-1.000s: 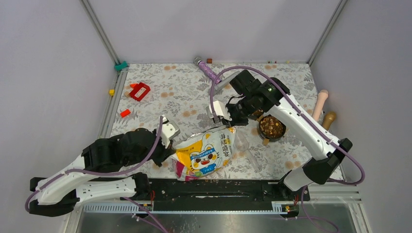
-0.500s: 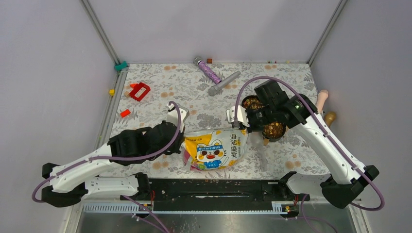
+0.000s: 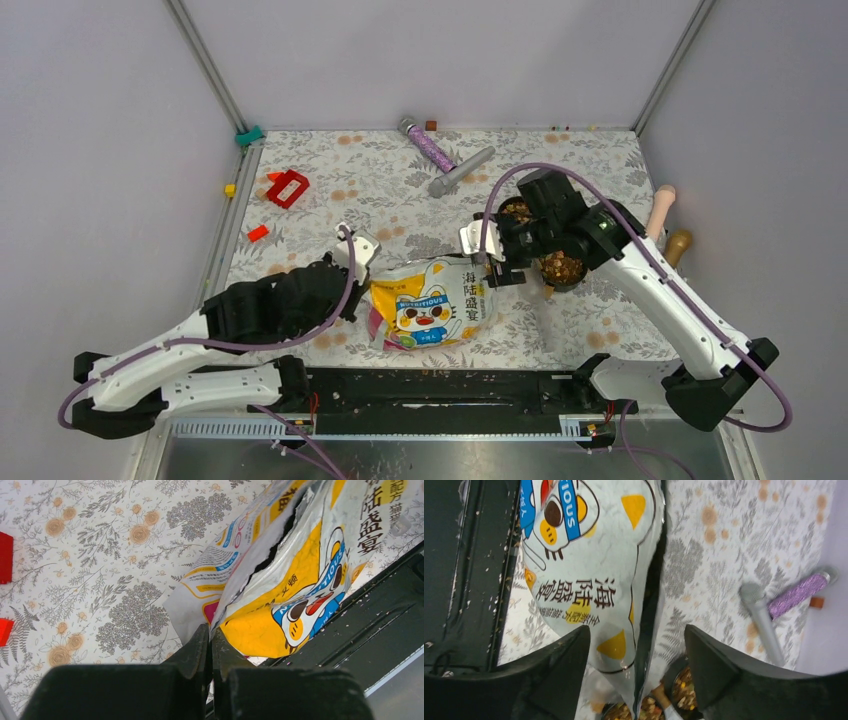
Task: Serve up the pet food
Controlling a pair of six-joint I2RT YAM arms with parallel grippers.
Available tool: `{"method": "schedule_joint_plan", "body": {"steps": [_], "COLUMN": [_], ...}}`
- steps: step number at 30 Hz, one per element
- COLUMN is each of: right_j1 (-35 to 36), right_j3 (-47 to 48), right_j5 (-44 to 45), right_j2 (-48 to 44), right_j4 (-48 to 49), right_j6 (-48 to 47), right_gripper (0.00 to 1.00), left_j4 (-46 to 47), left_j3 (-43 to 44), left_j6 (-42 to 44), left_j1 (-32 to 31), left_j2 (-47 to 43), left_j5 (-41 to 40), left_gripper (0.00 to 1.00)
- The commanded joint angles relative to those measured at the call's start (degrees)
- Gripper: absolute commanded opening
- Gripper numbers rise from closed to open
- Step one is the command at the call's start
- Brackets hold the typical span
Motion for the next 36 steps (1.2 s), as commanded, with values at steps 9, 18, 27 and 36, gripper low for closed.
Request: {"method": "schedule_joint_plan", "body": {"steps": [9, 18, 27, 36], "right_j1": [9.1, 17.3, 19.3, 20.3], "right_j3": [4.6, 5.0, 13.7, 15.8], "right_j5": [-6.6, -6.4, 0.9, 3.3], "right_j2": [7.5, 11.2, 20.3, 22.6], "right_j4": [19.2, 28.1, 26.9, 19.3], "right_j6": [13.6, 22.7, 32.0, 30.4], "right_gripper": [0.92, 0.93, 0.87, 0.03], "left_j4": [2.0, 1.6, 1.5, 1.5], "left_j3": [0.7, 1.1, 1.3, 1.4], "left_j6": [5.0, 4.7, 4.5, 4.6], "left_j1": [1.2, 1.2, 1.2, 1.2], "left_j2": [-1.5, -2.0, -5.0, -6.4], "left_j5": [-1.0, -0.9, -0.5, -0.2], "left_gripper": [0.00, 0.00, 0.00, 0.00]}}
